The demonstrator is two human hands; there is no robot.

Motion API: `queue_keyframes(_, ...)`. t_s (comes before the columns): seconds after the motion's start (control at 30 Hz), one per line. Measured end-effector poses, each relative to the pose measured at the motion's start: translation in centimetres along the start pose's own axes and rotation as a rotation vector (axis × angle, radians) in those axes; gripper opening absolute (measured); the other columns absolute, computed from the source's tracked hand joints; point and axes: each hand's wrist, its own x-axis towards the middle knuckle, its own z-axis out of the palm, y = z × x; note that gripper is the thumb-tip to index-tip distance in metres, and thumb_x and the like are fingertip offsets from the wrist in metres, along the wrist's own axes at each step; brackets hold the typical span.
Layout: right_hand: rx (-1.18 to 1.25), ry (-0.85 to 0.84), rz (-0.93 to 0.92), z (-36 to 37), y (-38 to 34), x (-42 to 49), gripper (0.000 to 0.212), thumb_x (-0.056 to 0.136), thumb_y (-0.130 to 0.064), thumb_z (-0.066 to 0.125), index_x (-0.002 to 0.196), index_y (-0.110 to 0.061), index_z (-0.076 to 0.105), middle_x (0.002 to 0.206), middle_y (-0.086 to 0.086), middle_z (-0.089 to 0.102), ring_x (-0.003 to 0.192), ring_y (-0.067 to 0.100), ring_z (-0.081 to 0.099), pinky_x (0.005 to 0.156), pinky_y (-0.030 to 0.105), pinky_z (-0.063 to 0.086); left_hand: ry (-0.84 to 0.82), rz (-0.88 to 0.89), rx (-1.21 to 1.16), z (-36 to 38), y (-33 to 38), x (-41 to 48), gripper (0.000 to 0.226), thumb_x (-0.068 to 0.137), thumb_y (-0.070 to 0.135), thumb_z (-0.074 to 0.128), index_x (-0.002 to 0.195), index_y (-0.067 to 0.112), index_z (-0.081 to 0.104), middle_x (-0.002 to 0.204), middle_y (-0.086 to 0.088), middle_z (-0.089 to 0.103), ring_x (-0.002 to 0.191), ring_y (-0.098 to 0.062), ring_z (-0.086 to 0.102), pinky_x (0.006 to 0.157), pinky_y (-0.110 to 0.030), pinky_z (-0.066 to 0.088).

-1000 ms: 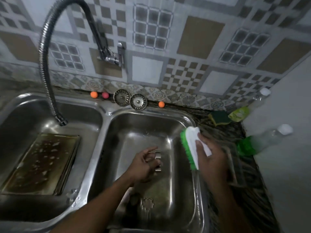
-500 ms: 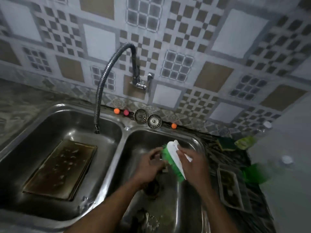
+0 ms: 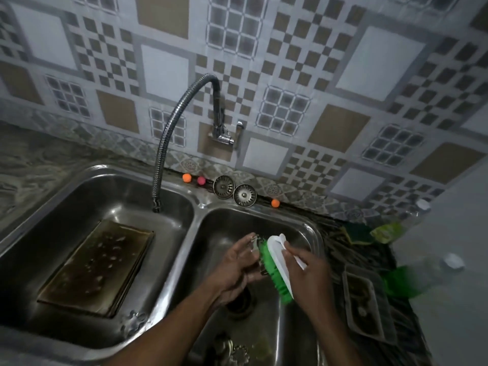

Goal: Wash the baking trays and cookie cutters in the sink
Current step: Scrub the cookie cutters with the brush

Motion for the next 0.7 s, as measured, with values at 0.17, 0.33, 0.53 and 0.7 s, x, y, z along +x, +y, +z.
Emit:
queue_keyframes(0.17,-0.194,0.078,-0.123,0.9,0.0,1.0,0.025,0.092,-0.032,0.062,0.113,-0.026,0.072,0.105,-0.007,0.071,0.096,0.011,0.066,0.084,0.034,0.054,-0.057,-0.025,0.096,0.5,-0.1,-0.3,0.050,0.089,-0.004,0.059,0.136,0.013,0.052,0.133,-0.011,0.062,0.120,-0.038,0.059,0.096,-0.061,0.049)
queue_keyframes(0.33,-0.164,-0.061,-0.228,-0.3,0.0,0.5,0.024,0.091,-0.028,0.066,0.114,-0.033,0.071,0.095,-0.013,0.067,0.089,0.002,0.063,0.077,0.026,0.052,-0.032,-0.071,0.156,-0.7,1.0,-0.1,0.048,0.092,-0.001,0.059,0.137,0.015,0.053,0.128,-0.014,0.065,0.114,-0.039,0.062,0.087,-0.059,0.054)
queue_keyframes(0.53,-0.434,0.134,-0.221,0.3,-0.5,0.9,0.025,0.092,-0.031,0.064,0.116,-0.033,0.070,0.102,-0.002,0.070,0.088,0.021,0.067,0.070,0.033,0.053,-0.081,-0.061,0.193,0.3,0.8,-0.4,0.050,0.086,-0.002,0.063,0.133,0.015,0.055,0.130,-0.012,0.064,0.108,-0.033,0.064,0.080,-0.050,0.058)
queue_keyframes(0.7,-0.236,0.113,-0.251,0.5,0.2,-0.3,0.024,0.091,-0.031,0.066,0.114,-0.030,0.072,0.094,-0.005,0.069,0.086,0.016,0.066,0.071,0.033,0.054,-0.015,0.025,0.075,0.6,1.2,0.1,0.052,0.090,-0.005,0.057,0.137,0.016,0.050,0.131,-0.008,0.064,0.113,-0.034,0.063,0.075,-0.049,0.058)
